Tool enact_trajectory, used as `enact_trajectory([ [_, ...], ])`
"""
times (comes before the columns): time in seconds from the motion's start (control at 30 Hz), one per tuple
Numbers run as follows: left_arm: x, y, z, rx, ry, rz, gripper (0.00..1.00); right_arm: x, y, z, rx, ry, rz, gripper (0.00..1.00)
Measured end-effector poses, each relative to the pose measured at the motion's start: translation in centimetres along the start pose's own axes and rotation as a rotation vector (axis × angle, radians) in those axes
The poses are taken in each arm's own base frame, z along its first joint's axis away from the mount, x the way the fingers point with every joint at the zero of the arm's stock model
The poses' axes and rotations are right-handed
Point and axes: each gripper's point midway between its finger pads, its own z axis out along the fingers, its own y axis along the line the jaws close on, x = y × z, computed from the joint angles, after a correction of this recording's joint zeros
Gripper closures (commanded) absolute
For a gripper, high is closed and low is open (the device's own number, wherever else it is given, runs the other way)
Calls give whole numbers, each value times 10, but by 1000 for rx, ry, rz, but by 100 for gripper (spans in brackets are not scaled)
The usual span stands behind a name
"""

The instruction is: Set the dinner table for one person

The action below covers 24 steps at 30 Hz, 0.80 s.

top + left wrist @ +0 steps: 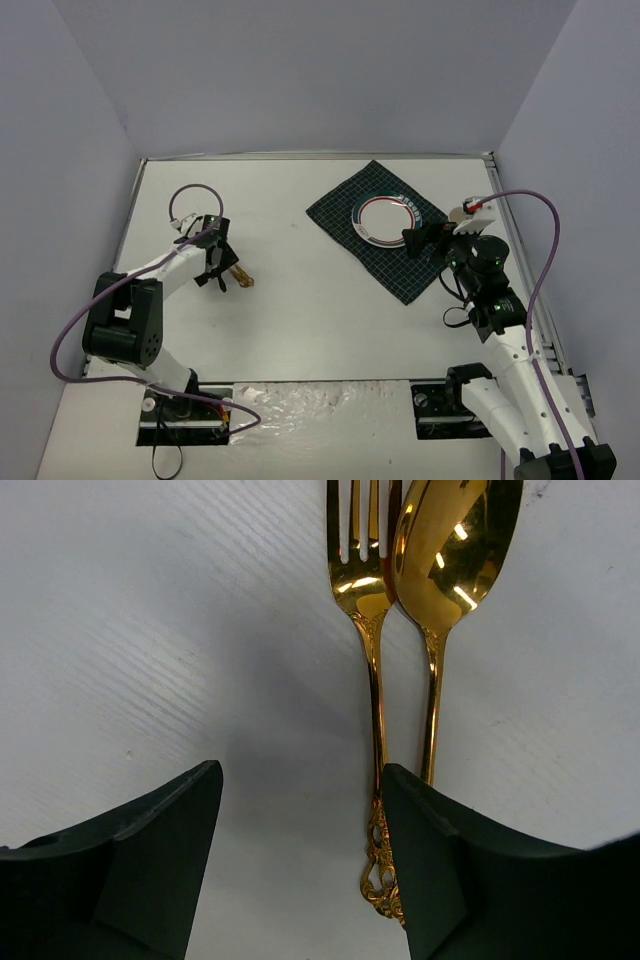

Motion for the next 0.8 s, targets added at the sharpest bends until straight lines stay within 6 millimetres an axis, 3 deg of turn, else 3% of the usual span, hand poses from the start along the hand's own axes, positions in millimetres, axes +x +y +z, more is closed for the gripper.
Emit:
enact_trajectory([
  [0.13,6,-1,9,-15,15,-20,43,1,1,0,-4,2,-10,0],
  [0.53,4,-10,12,0,-4,-69,45,9,3,1,-13,20,-19,0],
  [0.8,1,-22,12,12,-9,-77,60,12,4,1,-17,28,-20,0],
])
